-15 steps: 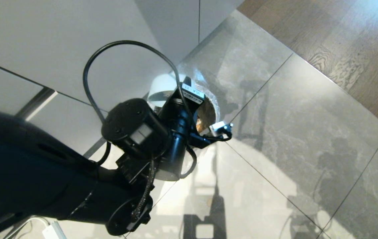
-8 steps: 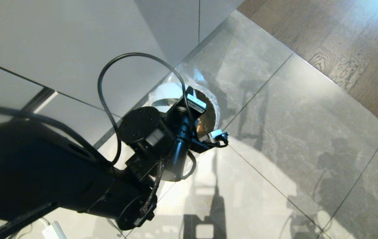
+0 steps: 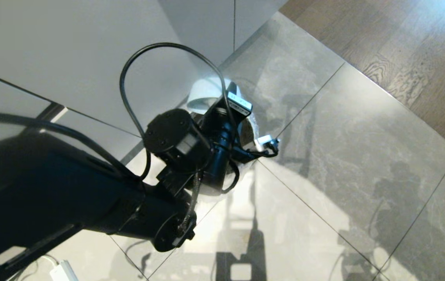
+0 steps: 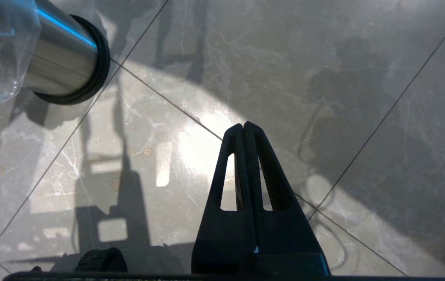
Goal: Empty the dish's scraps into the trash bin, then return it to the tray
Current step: Pour the leftover food from the bowl into the trash can
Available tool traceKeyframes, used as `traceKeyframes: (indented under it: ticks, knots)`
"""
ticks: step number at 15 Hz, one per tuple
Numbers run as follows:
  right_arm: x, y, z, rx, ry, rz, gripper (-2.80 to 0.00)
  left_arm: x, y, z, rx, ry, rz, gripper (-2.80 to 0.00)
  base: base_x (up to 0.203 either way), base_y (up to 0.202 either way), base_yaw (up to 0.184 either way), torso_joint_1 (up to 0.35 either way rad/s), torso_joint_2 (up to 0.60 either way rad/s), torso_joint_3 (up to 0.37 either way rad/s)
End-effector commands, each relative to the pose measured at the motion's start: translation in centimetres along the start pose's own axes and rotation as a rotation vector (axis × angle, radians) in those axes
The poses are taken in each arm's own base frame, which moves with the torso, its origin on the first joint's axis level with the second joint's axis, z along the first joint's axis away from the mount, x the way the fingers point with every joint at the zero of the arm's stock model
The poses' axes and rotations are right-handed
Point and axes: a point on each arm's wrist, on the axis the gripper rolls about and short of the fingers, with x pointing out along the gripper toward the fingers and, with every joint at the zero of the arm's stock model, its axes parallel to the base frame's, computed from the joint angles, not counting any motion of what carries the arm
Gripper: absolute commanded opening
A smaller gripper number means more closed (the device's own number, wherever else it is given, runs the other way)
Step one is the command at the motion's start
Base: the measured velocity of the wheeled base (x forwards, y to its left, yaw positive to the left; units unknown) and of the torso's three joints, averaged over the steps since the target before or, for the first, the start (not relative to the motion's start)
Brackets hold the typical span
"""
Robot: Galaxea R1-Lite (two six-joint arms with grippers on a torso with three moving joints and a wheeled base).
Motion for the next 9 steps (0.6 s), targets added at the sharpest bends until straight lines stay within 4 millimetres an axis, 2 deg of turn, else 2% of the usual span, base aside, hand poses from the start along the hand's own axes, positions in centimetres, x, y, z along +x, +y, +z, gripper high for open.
traceKeyframes:
  ticks: [1,5,7,9]
  knots:
    - [0.0,0.0,0.0,0.001,-0.001,-0.001,-2.80,-0.4,-0.5,0.1,-0.003,0.008,0.003,-2.80,0.000,0.000,0.000,0.000,0.00,0.000]
    - [0.0,0.0,0.0,0.001,-0.001,0.000,-2.80,-1.1,-4.3,3.1,-0.052,-0.040,-0.109,-2.80,0.000,0.000,0.000,0.000,0.00,0.000]
    - [0.0,0.0,0.0,0.001,-0.001,0.000,-2.80,0.7,-4.7,2.5,-0.073,-0.023,-0.053,-2.80,0.000,0.000,0.000,0.000,0.00,0.000]
    - [0.0,0.0,0.0,0.001,-0.001,-0.001,-2.80,1.0,-5.3,2.6,-0.065,-0.041,-0.036,-2.80,0.000,0.000,0.000,0.000,0.00,0.000]
